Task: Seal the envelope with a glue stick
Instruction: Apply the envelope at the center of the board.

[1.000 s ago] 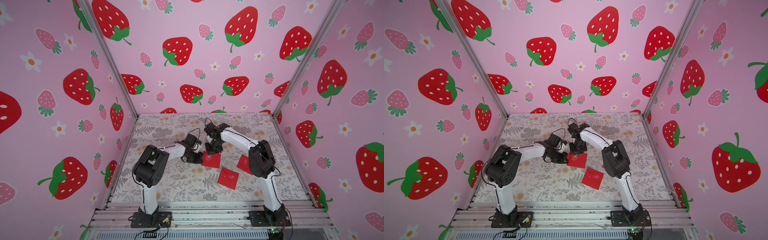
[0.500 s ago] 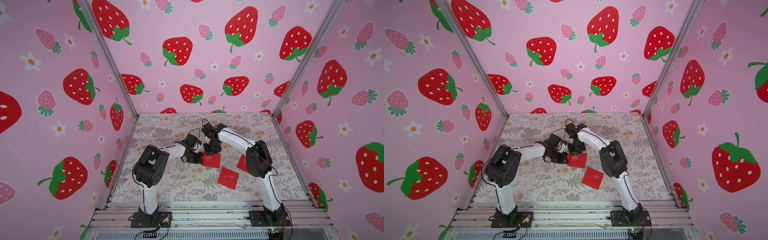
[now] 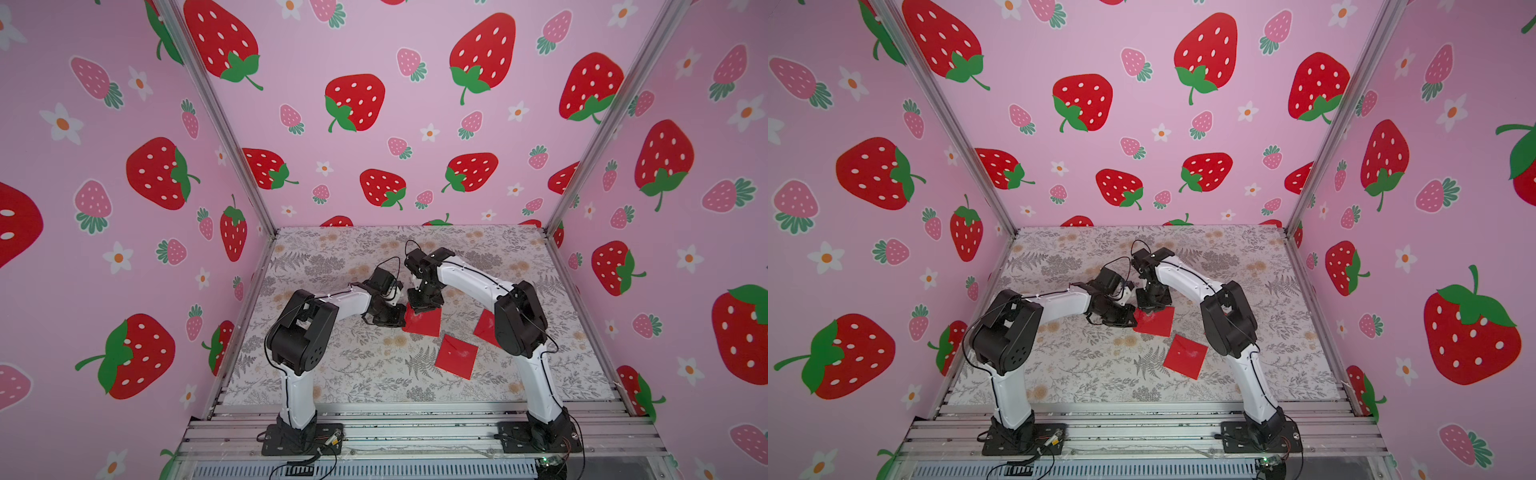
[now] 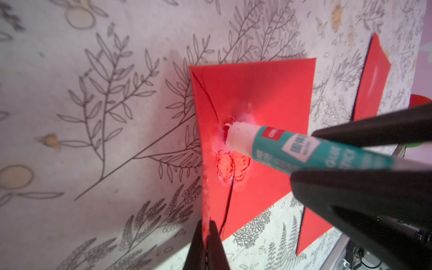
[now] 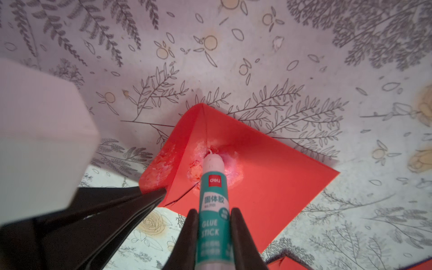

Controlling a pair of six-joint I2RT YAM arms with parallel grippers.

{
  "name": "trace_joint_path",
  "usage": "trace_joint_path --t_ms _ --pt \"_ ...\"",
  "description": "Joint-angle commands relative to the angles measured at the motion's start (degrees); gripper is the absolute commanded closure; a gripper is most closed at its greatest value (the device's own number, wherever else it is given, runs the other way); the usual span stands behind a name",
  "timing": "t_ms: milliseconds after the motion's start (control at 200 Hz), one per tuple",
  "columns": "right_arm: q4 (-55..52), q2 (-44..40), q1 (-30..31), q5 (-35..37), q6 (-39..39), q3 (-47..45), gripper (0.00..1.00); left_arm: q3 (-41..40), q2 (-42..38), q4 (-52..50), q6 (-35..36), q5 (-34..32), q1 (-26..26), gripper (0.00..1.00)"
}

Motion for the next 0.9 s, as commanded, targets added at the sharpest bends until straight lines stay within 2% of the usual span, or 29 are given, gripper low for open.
trace_joint_path --t_ms 0,255,435,535,625,795,895 --pt "-5.25 2.36 0.78 5.24 -0.60 1.66 1.00 0.56 1.90 -3.40 0.59 -1.80 -0.10 1.00" --pt "-8.17 3.74 1.74 6.22 -0.73 4.74 1.00 0.87 2.05 -3.58 0.64 -1.88 -0.09 1.00" --pt "-2.51 3.50 1.68 -13.06 -1.02 3.40 1.00 1.06 2.23 -3.58 0.62 -1.82 -0.12 1.00" --pt "0.18 3.32 1.62 -17.22 0.04 3.12 1.00 0.93 2.04 -3.64 0.58 -1.81 -0.10 1.00" --pt "-1.05 3.35 1.51 -13.71 0.10 3.18 1.00 0.95 2.05 -3.67 0.71 -1.78 -0.09 1.00" --pt "-8.87 2.83 1.42 4.82 -0.48 2.52 1.00 0.69 2.01 -3.67 0.74 -1.82 -0.09 1.00" --pt "-9.25 1.29 1.03 8.06 -0.34 0.65 1.00 0.67 1.96 -3.69 0.59 -1.90 -0.09 1.00"
